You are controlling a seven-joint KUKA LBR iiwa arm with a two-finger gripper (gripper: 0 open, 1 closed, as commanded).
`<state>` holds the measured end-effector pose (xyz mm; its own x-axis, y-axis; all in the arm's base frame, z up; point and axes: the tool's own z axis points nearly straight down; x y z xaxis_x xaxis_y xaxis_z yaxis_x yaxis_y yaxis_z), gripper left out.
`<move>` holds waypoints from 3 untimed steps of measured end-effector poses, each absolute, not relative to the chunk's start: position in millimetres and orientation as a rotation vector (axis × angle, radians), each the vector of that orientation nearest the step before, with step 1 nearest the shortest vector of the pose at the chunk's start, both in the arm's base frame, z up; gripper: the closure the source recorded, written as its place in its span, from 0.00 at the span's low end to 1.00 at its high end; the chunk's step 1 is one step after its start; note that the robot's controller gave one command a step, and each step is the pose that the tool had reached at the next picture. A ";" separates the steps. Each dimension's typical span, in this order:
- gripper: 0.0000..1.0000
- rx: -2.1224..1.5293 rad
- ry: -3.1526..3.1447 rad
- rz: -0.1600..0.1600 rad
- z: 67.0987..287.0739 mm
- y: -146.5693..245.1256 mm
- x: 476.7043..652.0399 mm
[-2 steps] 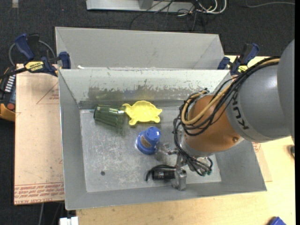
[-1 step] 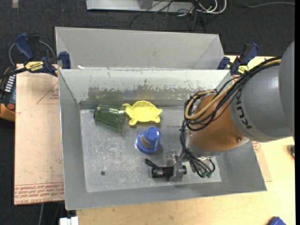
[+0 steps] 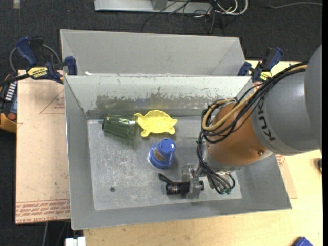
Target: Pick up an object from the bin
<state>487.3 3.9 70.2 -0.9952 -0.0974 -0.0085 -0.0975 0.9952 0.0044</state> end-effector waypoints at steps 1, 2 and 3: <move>1.00 -0.154 3.141 0.008 83.5 4.0 484.0; 1.00 -0.154 3.139 0.008 107.7 4.1 484.5; 1.00 -0.154 3.135 0.008 129.4 4.1 485.9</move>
Offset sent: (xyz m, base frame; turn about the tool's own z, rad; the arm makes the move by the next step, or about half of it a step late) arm 0.0000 0.0000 0.0878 0.0000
